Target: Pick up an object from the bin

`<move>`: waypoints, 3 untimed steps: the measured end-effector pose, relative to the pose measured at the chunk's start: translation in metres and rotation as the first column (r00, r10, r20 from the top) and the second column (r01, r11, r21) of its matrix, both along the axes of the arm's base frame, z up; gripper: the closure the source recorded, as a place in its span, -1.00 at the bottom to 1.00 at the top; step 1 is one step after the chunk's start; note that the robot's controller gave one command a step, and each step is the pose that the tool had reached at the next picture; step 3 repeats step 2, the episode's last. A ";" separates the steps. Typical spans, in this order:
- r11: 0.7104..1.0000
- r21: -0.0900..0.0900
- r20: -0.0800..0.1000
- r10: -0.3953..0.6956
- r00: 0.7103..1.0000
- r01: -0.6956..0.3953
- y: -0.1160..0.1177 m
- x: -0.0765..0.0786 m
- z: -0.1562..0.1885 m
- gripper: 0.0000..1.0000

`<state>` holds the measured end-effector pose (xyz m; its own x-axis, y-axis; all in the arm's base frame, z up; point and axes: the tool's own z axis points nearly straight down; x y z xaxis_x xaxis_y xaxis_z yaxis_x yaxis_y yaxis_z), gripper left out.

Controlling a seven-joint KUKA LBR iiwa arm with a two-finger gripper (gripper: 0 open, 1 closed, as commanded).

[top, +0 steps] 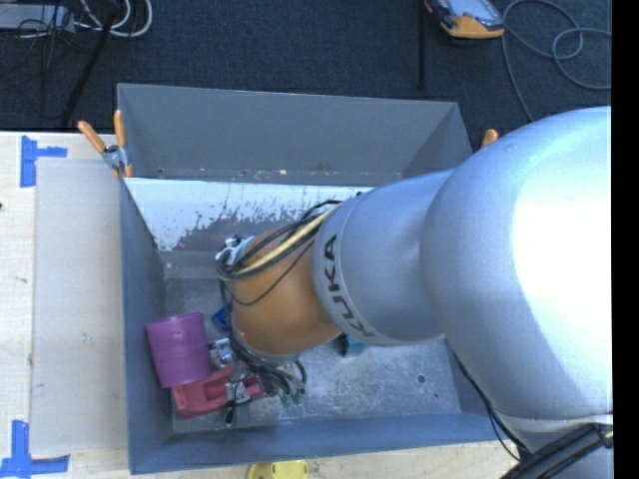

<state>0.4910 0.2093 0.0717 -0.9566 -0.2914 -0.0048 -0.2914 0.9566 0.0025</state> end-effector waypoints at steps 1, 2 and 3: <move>1.000 -0.006 -0.011 0.000 1.000 0.000 -0.001 -0.003 0.007 1.00; 1.000 -0.010 -0.017 -0.001 1.000 0.000 -0.002 -0.005 0.028 1.00; 1.000 -0.010 -0.017 -0.001 1.000 0.000 -0.002 -0.005 0.028 1.00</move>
Offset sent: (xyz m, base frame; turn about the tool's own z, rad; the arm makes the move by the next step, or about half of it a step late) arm 0.0000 0.0000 0.0766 0.0000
